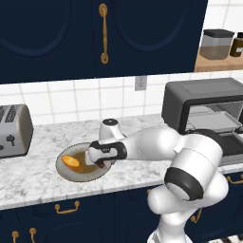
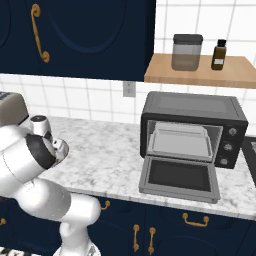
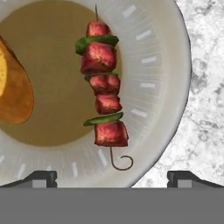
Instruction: Pick up the kebab skewer and baguette bread, and place them inside the toaster oven. Close the toaster oven door and start by setting the timer.
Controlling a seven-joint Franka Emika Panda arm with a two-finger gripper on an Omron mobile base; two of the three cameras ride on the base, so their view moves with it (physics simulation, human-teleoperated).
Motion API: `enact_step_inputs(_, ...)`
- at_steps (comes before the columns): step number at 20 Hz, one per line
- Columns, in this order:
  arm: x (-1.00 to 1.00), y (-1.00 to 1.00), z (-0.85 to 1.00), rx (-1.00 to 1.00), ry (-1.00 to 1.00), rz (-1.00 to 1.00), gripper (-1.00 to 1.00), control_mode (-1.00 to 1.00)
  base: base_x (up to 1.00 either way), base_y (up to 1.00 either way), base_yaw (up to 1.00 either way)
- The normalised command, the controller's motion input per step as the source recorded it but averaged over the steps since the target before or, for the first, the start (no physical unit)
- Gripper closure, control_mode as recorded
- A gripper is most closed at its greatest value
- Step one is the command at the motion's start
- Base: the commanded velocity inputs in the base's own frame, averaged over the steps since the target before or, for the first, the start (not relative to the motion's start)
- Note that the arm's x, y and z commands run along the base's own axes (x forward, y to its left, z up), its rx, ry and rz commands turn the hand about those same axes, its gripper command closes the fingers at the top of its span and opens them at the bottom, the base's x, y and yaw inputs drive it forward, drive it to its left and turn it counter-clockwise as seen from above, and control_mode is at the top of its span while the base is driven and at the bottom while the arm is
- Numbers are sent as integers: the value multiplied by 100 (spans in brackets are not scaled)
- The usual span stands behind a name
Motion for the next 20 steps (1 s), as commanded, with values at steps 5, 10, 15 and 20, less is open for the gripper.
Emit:
enact_step_inputs(5,8,0,-18,-2,0,1,-100,-100,0,0,0)
enact_step_inputs(10,23,3,-18,-2,0,2,-100,-100,0,0,0)
enact_step_inputs(15,19,4,-18,-2,0,4,-100,-100,0,0,0)
enact_step_inputs(20,13,13,-8,-3,-1,5,-100,-100,0,0,0)
